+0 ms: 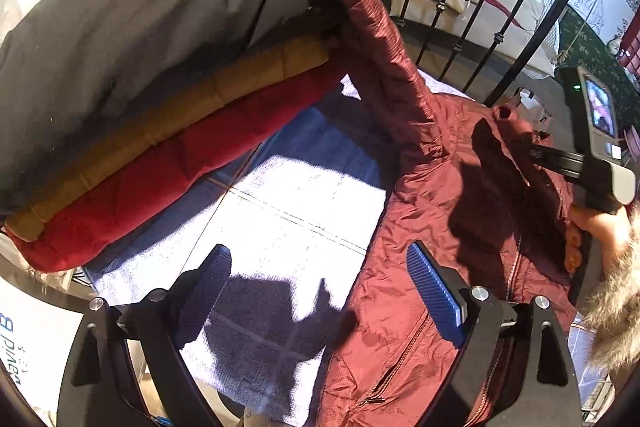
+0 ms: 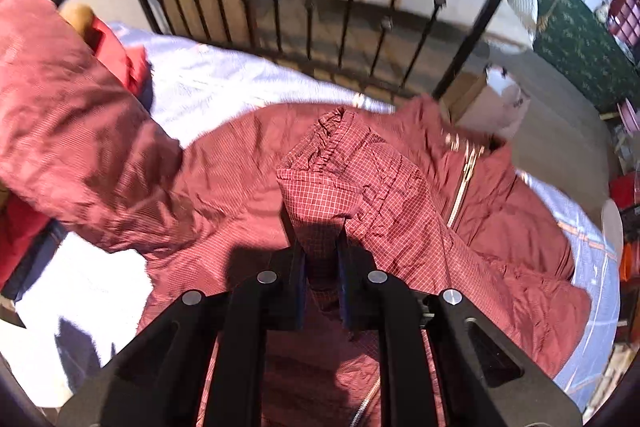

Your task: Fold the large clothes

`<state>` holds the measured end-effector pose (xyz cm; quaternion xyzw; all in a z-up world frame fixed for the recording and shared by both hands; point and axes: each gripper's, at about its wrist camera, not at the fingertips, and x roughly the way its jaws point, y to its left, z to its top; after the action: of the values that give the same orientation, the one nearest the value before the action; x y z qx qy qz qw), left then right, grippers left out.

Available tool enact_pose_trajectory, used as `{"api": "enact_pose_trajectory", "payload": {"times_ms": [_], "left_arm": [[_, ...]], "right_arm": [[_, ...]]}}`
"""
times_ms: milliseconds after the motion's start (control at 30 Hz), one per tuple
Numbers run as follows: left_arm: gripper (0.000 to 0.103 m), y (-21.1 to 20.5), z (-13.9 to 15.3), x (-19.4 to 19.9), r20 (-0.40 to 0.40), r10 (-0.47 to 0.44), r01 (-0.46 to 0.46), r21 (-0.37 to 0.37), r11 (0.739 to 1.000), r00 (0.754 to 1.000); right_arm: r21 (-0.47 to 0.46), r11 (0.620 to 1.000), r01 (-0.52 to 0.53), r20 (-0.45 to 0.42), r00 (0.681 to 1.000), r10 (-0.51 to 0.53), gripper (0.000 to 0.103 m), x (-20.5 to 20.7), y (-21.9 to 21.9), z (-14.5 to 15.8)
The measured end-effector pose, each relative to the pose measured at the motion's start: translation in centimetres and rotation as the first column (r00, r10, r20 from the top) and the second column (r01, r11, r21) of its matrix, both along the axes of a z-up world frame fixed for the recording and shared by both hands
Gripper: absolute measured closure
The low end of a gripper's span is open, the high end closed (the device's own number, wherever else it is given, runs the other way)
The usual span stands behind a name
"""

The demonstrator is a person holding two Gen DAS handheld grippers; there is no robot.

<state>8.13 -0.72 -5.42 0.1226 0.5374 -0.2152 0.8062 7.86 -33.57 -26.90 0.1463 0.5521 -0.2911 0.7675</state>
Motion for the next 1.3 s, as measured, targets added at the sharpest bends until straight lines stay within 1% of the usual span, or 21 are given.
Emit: {"api": "enact_pose_trajectory", "payload": {"times_ms": [33, 67, 100, 133, 167, 233, 300, 400, 467, 533, 600, 667, 767, 867, 933, 1033, 1100, 1167, 1233, 1267, 1300], "left_arm": [[0.016, 0.1, -0.1, 0.0, -0.004, 0.001, -0.001, 0.001, 1.0, 1.0], [0.016, 0.0, -0.2, -0.1, -0.008, 0.001, -0.001, 0.002, 1.0, 1.0], [0.016, -0.1, -0.3, -0.1, -0.011, -0.001, 0.001, 0.003, 1.0, 1.0], [0.016, -0.2, -0.4, -0.1, -0.012, -0.006, 0.006, 0.004, 1.0, 1.0], [0.016, -0.4, -0.3, -0.2, -0.012, -0.011, 0.011, 0.004, 1.0, 1.0], [0.016, -1.1, -0.2, -0.3, -0.01, -0.029, 0.029, 0.002, 1.0, 1.0], [0.016, -2.1, -0.2, -0.6, -0.008, -0.052, 0.052, 0.001, 0.999, 0.999], [0.016, -4.0, -0.3, -1.1, -0.006, -0.105, 0.105, 0.0, 0.994, 0.994], [0.016, -5.7, -0.5, -1.7, -0.001, -0.16, 0.16, 0.006, 0.987, 0.987], [0.016, -7.7, -0.8, -2.3, -0.001, -0.222, 0.222, 0.016, 0.975, 0.975], [0.016, -10.0, -1.1, -3.2, -0.002, -0.3, 0.3, 0.024, 0.954, 0.954], [0.016, -12.8, -1.5, -4.2, 0.004, -0.386, 0.385, 0.031, 0.922, 0.923], [0.016, -17.1, -2.2, -5.6, 0.026, -0.496, 0.494, 0.059, 0.868, 0.868], [0.016, -22.0, -2.9, -6.6, 0.035, -0.581, 0.577, 0.078, 0.813, 0.813], [0.016, -24.3, -3.6, -7.0, 0.038, -0.613, 0.608, 0.089, 0.789, 0.789], [0.015, -28.3, -5.4, -7.8, 0.021, -0.655, 0.649, 0.111, 0.753, 0.756], [0.015, -30.3, -6.9, -8.0, 0.003, -0.67, 0.663, 0.134, 0.736, 0.742], [0.015, -31.8, -8.8, -8.0, -0.022, -0.675, 0.669, 0.161, 0.726, 0.738], [0.015, -33.0, -10.7, -7.3, -0.081, -0.658, 0.661, 0.178, 0.729, 0.749], [0.015, -33.4, -11.9, -7.0, -0.116, -0.643, 0.652, 0.193, 0.734, 0.758], [0.015, -33.7, -13.1, -6.8, -0.143, -0.624, 0.639, 0.215, 0.738, 0.768]], "right_arm": [[0.023, 1.0, 0.007, -0.016, 1.0, -0.006, 0.084, 0.1, -0.1, -0.7], [0.052, 0.999, 0.008, -0.032, 0.999, -0.007, 0.074, 0.3, -0.1, -1.3], [0.072, 0.997, 0.008, -0.041, 0.999, -0.005, 0.056, 0.2, 0.0, -1.6], [0.086, 0.996, 0.008, -0.052, 0.999, -0.003, 0.044, 0.5, 0.3, -1.8], [0.087, 0.996, 0.002, -0.05, 0.999, 0.002, 0.029, 0.5, 0.8, -1.5], [0.092, 0.995, -0.027, -0.016, 0.999, 0.028, 0.029, -0.1, 1.6, -0.8], [0.139, 0.988, -0.065, 0.014, 0.998, 0.063, 0.029, -0.5, 2.9, -0.2], [0.186, 0.98, -0.07, 0.08, 0.995, 0.056, 0.029, -3.0, 3.7, 1.1], [0.165, 0.986, -0.031, 0.07, 0.997, 0.02, 0.029, -5.7, 3.1, 1.2], [0.154, 0.987, 0.051, 0.038, 0.998, -0.058, 0.029, -8.8, 1.5, 0.4], [0.147, 0.976, 0.159, -0.006, 0.987, -0.16, 0.029, -12.6, -0.7, -0.4], [0.136, 0.956, 0.258, -0.023, 0.966, -0.257, 0.029, -16.8, -3.1, -0.6], [0.111, 0.926, 0.36, -0.028, 0.933, -0.36, 0.029, -21.5, -6.1, -0.5], [0.108, 0.905, 0.411, -0.019, 0.911, -0.411, 0.029, -24.1, -8.3, -0.3], [0.088, 0.89, 0.448, -0.023, 0.894, -0.447, 0.029, -25.2, -9.7, 0.0], [0.096, 0.876, 0.472, 0.023, 0.879, -0.476, 0.029, -26.0, -10.9, 0.9], [0.104, 0.878, 0.466, 0.019, 0.882, -0.471, 0.029, -26.0, -11.3, 0.3], [0.118, 0.889, 0.442, -0.025, 0.896, -0.443, 0.029, -25.6, -11.8, -1.4], [0.1, 0.915, 0.391, -0.078, 0.92, -0.385, 0.025, -24.8, -11.7, -3.4], [0.096, 0.921, 0.378, -0.097, 0.924, -0.369, 0.02, -24.6, -11.6, -4.3], [0.097, 0.923, 0.373, -0.124, 0.924, -0.361, 0.019, -24.5, -11.6, -5.5]]}}
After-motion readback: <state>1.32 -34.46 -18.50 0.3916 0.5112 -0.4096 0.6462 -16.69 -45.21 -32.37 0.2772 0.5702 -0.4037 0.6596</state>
